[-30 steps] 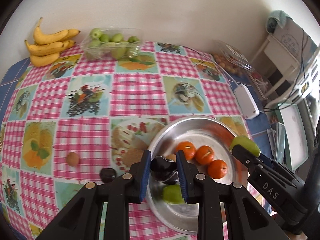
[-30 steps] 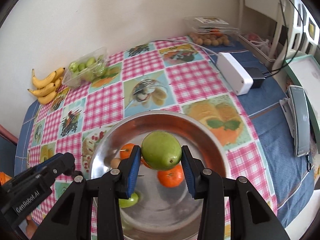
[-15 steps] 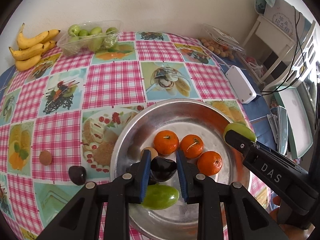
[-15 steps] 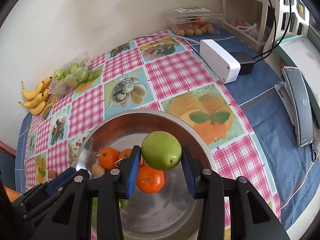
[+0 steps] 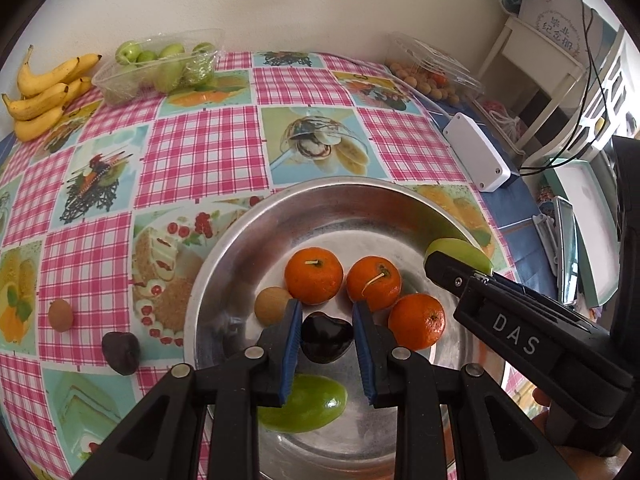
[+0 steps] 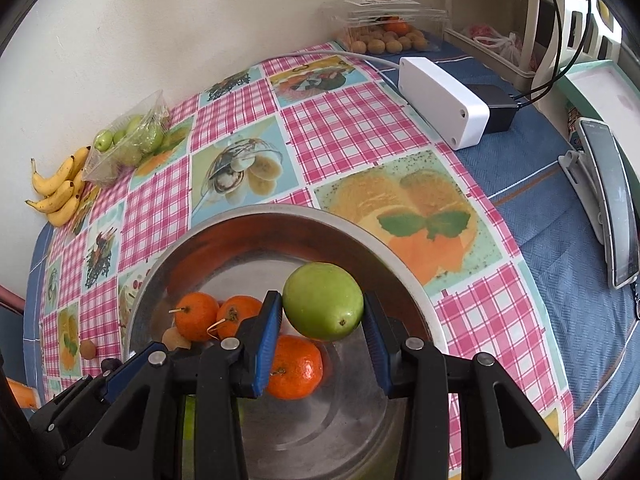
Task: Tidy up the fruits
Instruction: 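Open the right tool to drop the mango while the left tool releases the plum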
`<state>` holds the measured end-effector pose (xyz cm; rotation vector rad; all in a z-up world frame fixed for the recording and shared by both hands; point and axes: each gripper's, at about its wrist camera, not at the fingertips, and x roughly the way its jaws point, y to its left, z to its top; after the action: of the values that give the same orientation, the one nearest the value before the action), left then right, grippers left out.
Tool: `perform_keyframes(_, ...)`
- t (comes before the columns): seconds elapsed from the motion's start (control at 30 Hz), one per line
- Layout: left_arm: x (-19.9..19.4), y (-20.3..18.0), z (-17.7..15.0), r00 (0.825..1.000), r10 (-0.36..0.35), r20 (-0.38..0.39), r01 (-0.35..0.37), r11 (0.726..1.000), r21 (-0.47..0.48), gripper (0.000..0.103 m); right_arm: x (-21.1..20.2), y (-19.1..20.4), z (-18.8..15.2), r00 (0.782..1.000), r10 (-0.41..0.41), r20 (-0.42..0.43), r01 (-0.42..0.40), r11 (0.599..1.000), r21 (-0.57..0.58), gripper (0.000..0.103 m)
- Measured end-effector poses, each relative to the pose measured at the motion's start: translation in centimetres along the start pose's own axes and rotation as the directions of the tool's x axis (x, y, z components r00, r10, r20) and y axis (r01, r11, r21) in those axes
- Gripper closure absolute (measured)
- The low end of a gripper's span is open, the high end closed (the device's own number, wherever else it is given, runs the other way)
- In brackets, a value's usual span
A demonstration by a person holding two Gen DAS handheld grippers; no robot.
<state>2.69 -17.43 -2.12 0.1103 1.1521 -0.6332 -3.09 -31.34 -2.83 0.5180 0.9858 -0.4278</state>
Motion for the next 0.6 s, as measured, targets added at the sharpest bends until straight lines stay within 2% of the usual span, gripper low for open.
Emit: perform_keyframes(0.6,0.95,-0.16,-0.24,1.0,0.0,-0.028,0.001,1.0,0.008,0.074,0.33,0.58,0.1,1.0,-0.004,-0.008,0.003,1.0,-0.025,0.06)
